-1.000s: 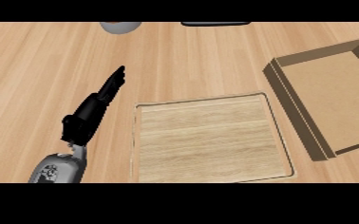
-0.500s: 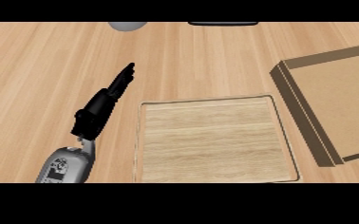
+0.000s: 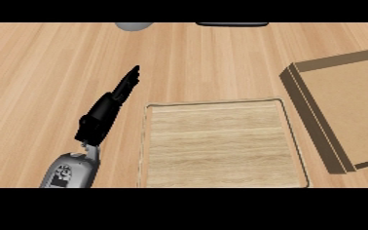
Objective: Pick the sweet potato from the tray and place it in the cardboard box
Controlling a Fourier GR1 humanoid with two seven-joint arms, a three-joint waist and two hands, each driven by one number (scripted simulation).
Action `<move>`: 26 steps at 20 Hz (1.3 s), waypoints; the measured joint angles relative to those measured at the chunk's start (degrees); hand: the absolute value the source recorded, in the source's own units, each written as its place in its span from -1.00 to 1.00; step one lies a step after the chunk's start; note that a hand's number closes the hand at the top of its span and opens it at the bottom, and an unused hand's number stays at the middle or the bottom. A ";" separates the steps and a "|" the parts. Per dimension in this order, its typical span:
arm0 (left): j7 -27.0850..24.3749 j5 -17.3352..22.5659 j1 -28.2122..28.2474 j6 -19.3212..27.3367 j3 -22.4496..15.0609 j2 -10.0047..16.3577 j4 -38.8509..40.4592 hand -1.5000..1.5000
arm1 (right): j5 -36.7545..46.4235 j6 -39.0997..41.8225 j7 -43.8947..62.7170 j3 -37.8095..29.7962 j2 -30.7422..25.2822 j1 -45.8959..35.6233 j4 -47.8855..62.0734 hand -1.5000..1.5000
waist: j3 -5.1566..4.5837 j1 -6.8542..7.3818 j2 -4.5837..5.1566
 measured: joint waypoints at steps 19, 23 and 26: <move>-1.14 -0.15 -1.06 -2.20 1.77 -0.27 1.85 0.00 | 20.46 -3.81 -3.48 25.08 12.35 -26.10 33.24 -1.00 | 0.06 0.48 0.14; -0.53 -0.19 -0.58 -2.24 2.11 -0.44 0.85 0.00 | 20.18 -1.38 -7.07 25.02 14.74 -30.49 41.57 -1.00 | 0.06 0.11 0.04; -1.26 -0.31 -0.71 -2.44 2.39 -0.40 1.54 0.00 | 17.61 -0.48 -9.84 22.89 16.70 -33.58 46.07 -1.00 | 0.08 0.00 0.05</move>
